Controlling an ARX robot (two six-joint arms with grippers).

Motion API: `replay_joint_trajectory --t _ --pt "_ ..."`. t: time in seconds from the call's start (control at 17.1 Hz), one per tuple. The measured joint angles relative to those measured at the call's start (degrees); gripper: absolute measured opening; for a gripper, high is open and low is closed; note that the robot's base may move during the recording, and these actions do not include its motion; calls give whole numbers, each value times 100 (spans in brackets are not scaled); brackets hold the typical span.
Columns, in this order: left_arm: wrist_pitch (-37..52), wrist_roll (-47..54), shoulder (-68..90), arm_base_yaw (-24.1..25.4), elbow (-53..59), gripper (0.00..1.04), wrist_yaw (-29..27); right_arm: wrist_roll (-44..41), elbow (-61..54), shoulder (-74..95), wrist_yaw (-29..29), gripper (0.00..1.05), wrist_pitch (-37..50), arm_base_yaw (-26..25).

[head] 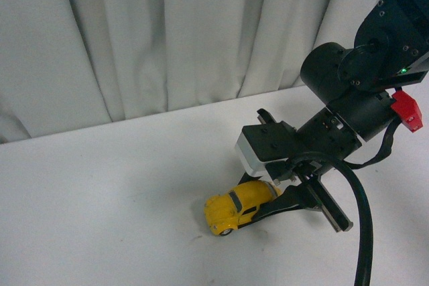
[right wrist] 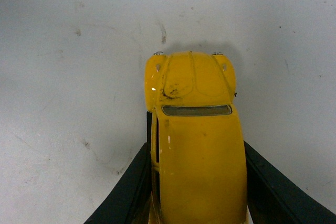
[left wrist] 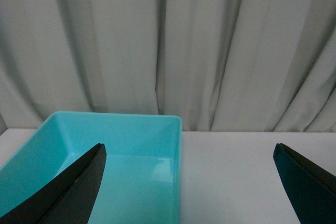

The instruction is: Wind up and store yellow beetle toy

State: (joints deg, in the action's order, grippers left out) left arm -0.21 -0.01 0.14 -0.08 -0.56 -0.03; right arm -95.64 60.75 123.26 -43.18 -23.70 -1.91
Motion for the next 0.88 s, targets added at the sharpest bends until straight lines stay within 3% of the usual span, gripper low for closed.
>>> replay_joint_trajectory --t 0.53,0.88 --pt "0 0 0 0 0 98 0 284 37 2 186 42 -20 -9" --pt "2 2 0 0 0 98 0 -76 -7 0 260 42 96 -9"
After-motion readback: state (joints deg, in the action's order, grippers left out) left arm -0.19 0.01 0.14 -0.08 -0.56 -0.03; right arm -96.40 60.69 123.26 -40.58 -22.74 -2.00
